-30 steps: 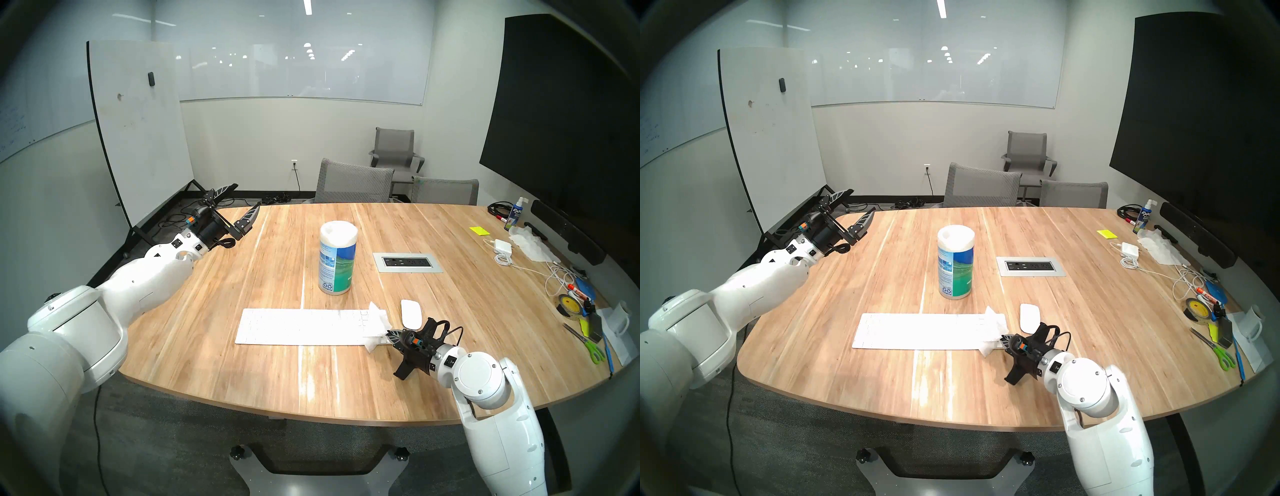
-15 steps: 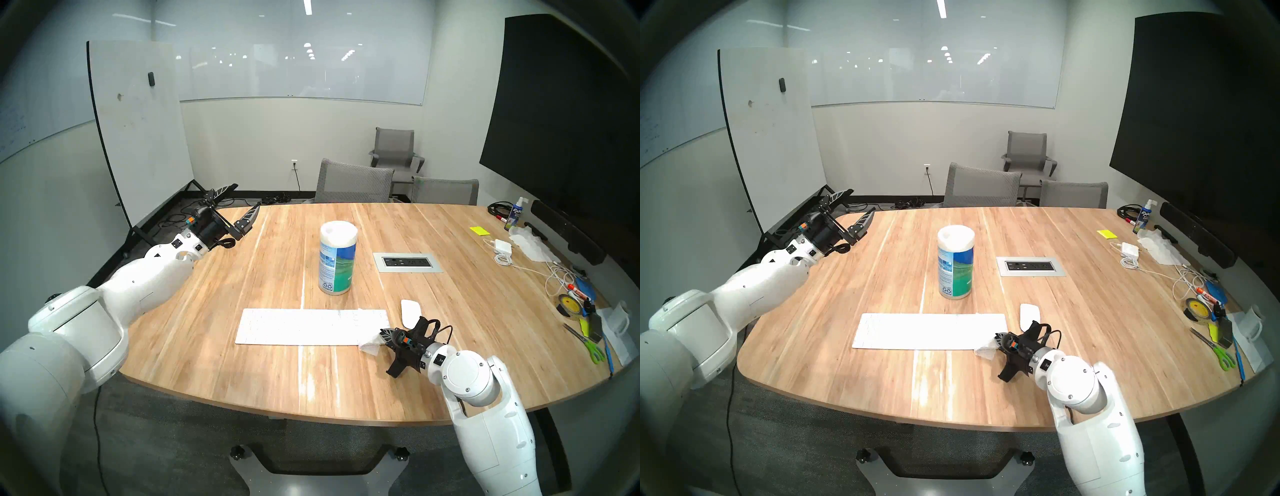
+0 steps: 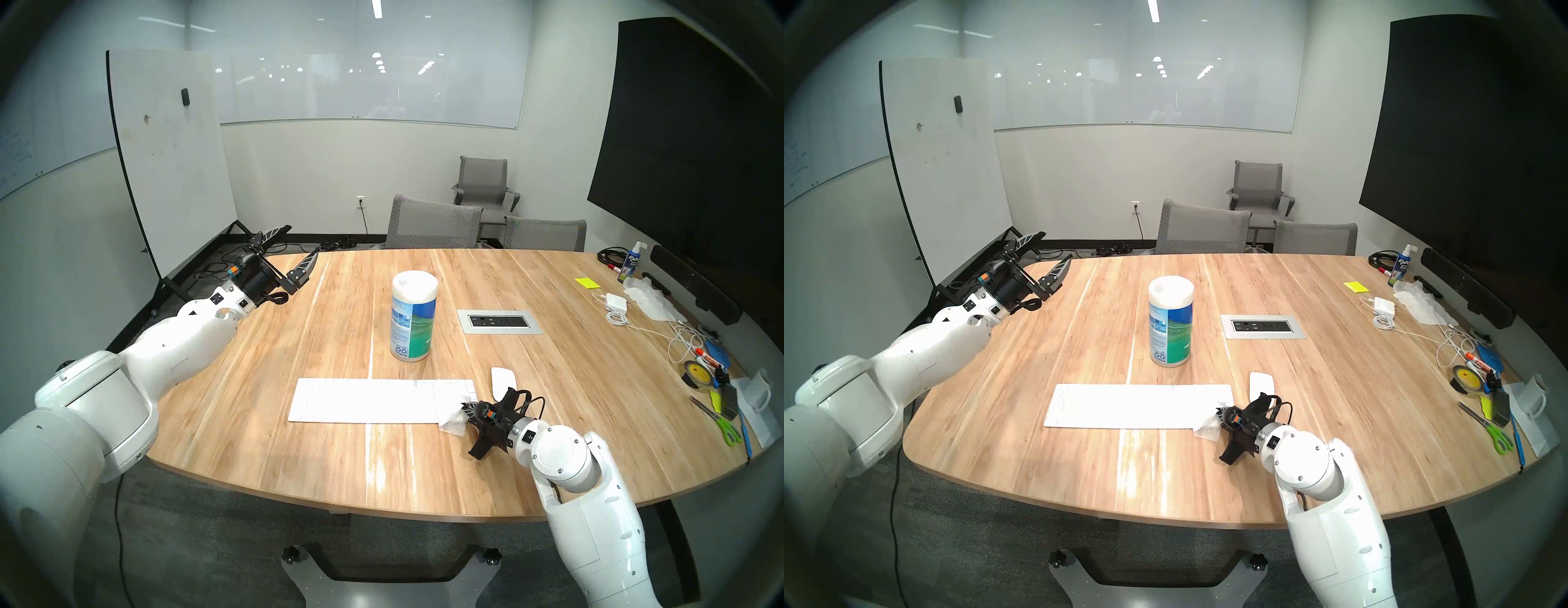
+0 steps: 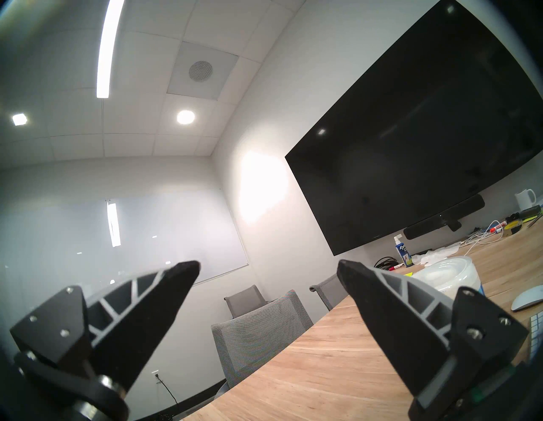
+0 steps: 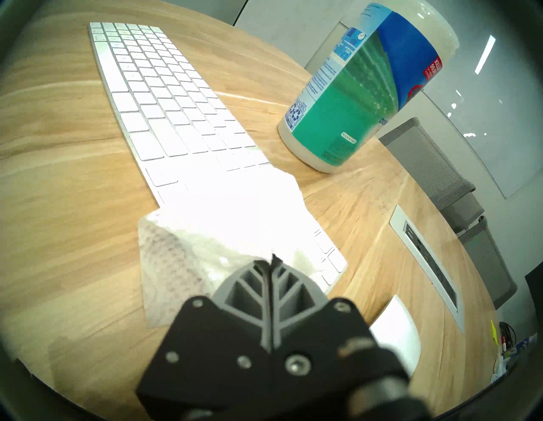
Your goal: Wipe the keyboards and mice with a disinfecting wipe, then set the wipe down
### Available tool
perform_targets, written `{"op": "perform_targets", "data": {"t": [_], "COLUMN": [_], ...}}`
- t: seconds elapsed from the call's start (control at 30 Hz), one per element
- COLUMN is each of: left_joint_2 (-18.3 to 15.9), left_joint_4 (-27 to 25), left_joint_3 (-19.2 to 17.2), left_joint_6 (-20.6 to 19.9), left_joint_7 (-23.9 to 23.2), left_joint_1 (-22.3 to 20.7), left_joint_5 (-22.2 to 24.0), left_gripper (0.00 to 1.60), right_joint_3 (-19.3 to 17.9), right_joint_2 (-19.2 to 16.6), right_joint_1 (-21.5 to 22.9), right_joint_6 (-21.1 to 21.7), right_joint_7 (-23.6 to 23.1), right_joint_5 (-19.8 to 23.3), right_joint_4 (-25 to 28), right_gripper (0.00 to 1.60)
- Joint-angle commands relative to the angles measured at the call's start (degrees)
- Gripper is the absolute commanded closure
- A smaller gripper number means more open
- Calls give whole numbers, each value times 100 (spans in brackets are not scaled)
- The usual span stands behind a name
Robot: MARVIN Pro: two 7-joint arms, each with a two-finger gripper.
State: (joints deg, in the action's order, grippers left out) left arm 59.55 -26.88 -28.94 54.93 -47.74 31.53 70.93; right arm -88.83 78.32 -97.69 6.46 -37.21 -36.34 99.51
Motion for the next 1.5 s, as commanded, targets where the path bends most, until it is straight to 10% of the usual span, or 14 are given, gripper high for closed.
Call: {"op": "perform_targets", "data": {"t": [0.0, 1.47], "left_joint_2": [-4, 23], "left_joint_4": [1, 23], "left_joint_3": [-86, -231], "left_joint_6": [7, 7], "left_joint_7": [10, -36], "left_joint_1": [-108, -82], "left_joint_5": [8, -86], "left_gripper": [0, 0], "right_joint_3": [-22, 954], "right_joint_2": [67, 586], "right_joint_1": [265, 505], "right_joint_6": [-59, 304], "right_joint_7": [89, 299], "right_joint_5": [45, -603], "right_joint_4": [-38, -121], "right_gripper": [160, 160]}}
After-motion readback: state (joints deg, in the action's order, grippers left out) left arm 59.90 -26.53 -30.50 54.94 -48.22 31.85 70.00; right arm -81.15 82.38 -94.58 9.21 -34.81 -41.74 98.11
